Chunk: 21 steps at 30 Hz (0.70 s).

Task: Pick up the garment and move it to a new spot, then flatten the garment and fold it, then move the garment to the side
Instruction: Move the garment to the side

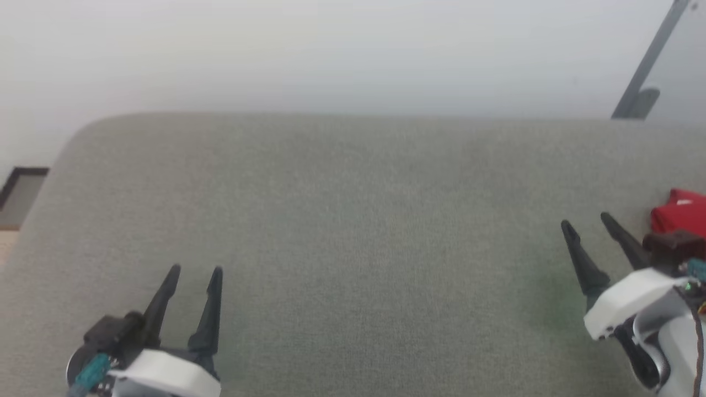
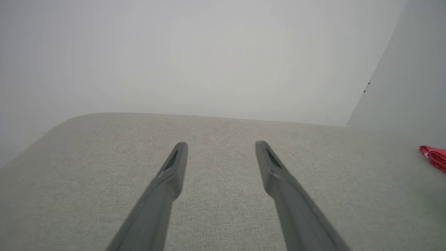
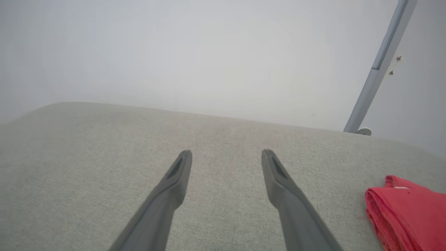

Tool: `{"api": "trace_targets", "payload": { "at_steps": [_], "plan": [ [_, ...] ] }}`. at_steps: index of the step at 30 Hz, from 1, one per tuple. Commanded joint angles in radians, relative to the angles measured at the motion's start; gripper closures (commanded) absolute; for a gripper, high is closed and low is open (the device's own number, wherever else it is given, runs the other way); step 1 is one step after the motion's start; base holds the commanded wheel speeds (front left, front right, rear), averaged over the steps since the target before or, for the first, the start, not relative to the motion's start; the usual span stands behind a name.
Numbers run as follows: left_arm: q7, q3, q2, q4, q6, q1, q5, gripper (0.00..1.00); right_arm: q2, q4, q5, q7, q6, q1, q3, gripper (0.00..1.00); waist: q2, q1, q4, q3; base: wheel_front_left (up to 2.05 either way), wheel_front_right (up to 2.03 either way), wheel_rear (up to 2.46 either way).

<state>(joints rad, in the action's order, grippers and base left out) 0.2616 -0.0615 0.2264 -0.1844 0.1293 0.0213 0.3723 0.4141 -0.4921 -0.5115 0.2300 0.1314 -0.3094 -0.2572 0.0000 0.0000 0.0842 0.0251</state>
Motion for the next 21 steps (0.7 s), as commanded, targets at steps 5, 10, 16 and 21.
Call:
{"api": "trace_targets", "payload": {
  "at_steps": [5, 10, 16, 21],
  "plan": [
    [0.004, 0.024, -0.01, 0.017, 0.002, -0.054, -0.013, 0.0, -0.023, 0.068, 0.012, 0.02, -0.001, 0.089, 0.049, 0.0, 0.0, 0.0, 0.014, -0.056, 0.0, 0.0, 0.0],
    [0.004, 0.038, -0.016, 0.034, 0.002, -0.089, -0.016, 0.0, -0.042, 0.131, 0.03, 0.028, -0.001, 0.152, 0.096, 0.0, 0.0, 0.0, 0.012, -0.075, 0.0, 0.0, 0.0],
    [0.004, 0.064, -0.028, 0.068, 0.002, -0.144, -0.017, 0.0, -0.076, 0.229, 0.058, 0.023, -0.001, 0.254, 0.186, 0.0, 0.0, 0.0, 0.013, -0.095, 0.0, 0.0, 0.0],
    [0.004, 0.076, -0.034, 0.102, 0.002, -0.191, -0.025, 0.0, -0.1, 0.311, 0.084, -0.006, -0.001, 0.345, 0.264, 0.0, 0.0, 0.0, 0.013, -0.105, 0.0, 0.0, 0.0]
  ]
}}
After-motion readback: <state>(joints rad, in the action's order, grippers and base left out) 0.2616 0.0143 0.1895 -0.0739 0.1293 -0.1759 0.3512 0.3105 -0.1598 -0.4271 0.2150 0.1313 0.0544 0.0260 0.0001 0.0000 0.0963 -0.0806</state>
